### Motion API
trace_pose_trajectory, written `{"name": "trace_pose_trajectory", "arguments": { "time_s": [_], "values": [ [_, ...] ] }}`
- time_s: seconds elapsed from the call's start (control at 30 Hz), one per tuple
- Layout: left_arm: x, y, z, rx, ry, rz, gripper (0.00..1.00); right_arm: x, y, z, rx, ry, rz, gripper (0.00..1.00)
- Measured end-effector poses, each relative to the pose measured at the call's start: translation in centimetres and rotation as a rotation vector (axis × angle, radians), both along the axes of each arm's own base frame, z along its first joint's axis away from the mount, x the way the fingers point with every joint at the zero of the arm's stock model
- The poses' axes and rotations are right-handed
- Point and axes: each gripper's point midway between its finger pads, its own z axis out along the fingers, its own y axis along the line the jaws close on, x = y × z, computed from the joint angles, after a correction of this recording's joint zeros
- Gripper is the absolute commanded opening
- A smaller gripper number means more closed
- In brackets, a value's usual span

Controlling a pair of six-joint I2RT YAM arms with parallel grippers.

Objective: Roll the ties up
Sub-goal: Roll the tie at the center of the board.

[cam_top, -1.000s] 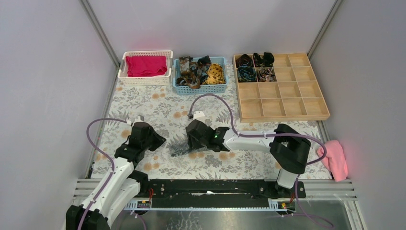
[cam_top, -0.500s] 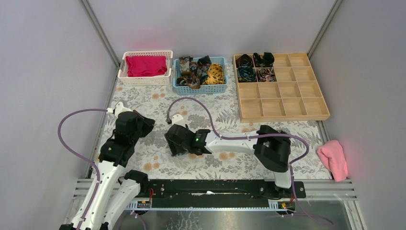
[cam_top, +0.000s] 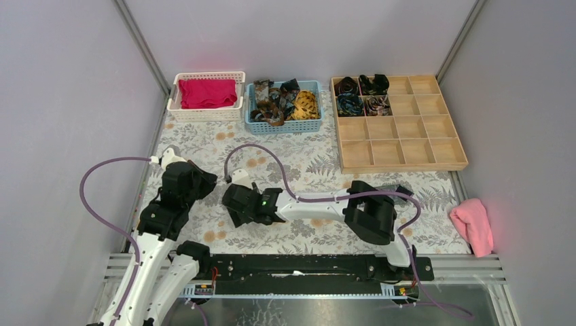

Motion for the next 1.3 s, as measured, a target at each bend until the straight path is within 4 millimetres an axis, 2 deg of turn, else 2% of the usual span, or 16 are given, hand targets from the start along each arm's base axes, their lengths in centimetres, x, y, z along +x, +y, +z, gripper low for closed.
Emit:
{"name": "trace_pose_trajectory", "arguments": {
  "time_s": [0.17, 0.33, 0.47, 0.67, 1.07, 1.3],
  "values": [
    [-0.1, 0.1, -0.1, 0.013, 0.001, -0.008, 0.0, -0.9, 1.0, -0.2, -0.023, -0.003, -0.008, 0.68],
    [-0.2, 0.1, 0.0, 0.019, -0.001, -0.013, 0.0, -1.1, 1.1, -1.8, -0.06, 0.018, -0.031, 0.68],
    [-0.3, 0.1, 0.1, 0.022, -0.006, -0.019, 0.0, -1.0, 0.9, -3.6, -0.11, 0.028, -0.052, 0.68],
    [-0.4, 0.0, 0.3, 0.02, -0.017, -0.029, 0.0, -0.1, 1.0, -3.8, -0.144, -0.005, -0.084, 0.65],
    [-0.5, -0.6, 0.5, 0.002, -0.022, -0.059, 0.0, 1.6, 0.1, -3.9, -0.192, -0.031, -0.128, 0.39],
    [-0.5, -0.8, -0.1, 0.0, -0.007, -0.067, 0.0, 2.6, -0.2, -4.1, -0.163, -0.036, -0.14, 0.27]
  ]
}}
